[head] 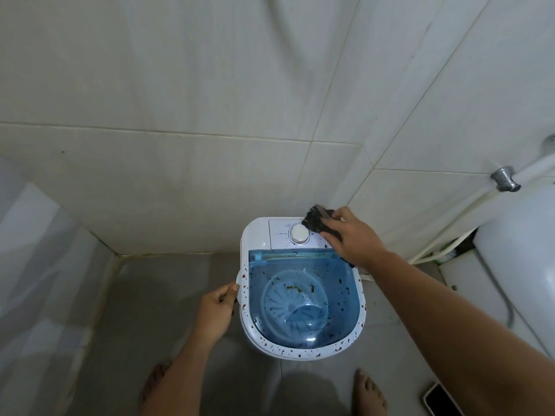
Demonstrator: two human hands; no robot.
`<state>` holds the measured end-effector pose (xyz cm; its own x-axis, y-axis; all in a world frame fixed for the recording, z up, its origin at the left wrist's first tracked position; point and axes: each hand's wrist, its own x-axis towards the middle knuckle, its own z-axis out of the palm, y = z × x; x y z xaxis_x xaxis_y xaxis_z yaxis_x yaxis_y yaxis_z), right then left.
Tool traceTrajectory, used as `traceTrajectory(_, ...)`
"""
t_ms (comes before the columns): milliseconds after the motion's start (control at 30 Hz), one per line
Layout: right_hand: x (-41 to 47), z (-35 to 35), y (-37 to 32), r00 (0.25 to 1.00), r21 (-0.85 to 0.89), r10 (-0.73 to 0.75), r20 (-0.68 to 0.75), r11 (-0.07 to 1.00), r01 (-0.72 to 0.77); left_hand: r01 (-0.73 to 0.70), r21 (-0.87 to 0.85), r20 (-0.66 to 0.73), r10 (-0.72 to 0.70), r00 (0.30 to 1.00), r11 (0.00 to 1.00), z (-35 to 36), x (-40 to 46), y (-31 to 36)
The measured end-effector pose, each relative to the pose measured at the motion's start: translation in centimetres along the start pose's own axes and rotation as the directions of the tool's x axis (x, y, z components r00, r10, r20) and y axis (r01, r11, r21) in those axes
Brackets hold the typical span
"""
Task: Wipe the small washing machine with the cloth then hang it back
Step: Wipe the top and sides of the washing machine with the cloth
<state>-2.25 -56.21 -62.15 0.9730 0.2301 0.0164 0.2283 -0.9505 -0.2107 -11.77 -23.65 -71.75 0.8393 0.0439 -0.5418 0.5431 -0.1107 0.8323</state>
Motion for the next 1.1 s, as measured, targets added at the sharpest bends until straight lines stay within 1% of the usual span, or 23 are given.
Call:
traceTrajectory(100, -1.0, 0.0, 0.7, 0.999, -0.088, 0.042, -0.023, 0.995, -0.043, -0.005, -0.011, -0.01, 0.005, 1.0, 1.0, 0.1, -0.2, 0.2)
traceTrajectory(200, 0.2, -0.2, -1.1, 0.996, -0.118, 0.088, 0.009, 0.989, -0.087, 0.013, -0.007, 0.002, -0.013, 1.0, 1.0, 0.0, -0.1, 0.2)
traceTrajectory(367, 3.8, -0.5, -4.9, 0.991, -0.138, 0.081, 0.109, 0.988, -0.066, 0.027, -0.001, -0.002, -0.027, 1.0, 1.0, 0.1, -0.2, 0.3)
traceTrajectory(433, 3.8, -0.5, -5.0, 0.991, -0.131, 0.072, 0.114, 0.99, -0.057, 0.032, -0.007, -0.005, -0.032, 0.999, 0.999, 0.3, -0.4, 0.5)
traceTrajectory(533, 1.8, 0.2, -4.1, 0.996, -0.082, 0.072, 0.055, 0.994, -0.067, 0.033, 0.001, -0.011, -0.033, 0.999, 0.999, 0.3, -0.4, 0.6)
traceTrajectory(733, -4.0, 2.3, -3.4, 0.981, -0.021, 0.171, -0.09, 0.985, -0.173, 0.044, -0.009, 0.004, -0.044, 0.999, 0.999, 0.1, -0.3, 0.5)
traceTrajectory(900, -6.4, 2.9, -6.0, 0.957, 0.035, 0.277, -0.084, 0.961, -0.275, 0.013, -0.007, -0.012, -0.013, 1.0, 1.0, 0.1, -0.6, 0.6)
traceTrajectory(967, -6.6, 2.9, -7.8, 0.963, 0.029, 0.265, -0.054, 0.964, -0.264, 0.013, -0.008, -0.013, -0.013, 1.0, 1.0, 0.2, -0.7, 0.7)
traceTrajectory(1100, -5.5, 2.8, -11.3, 0.986, -0.039, 0.166, 0.03, 0.986, -0.165, 0.032, -0.019, -0.004, -0.032, 0.999, 0.999, 0.3, -0.7, 1.0)
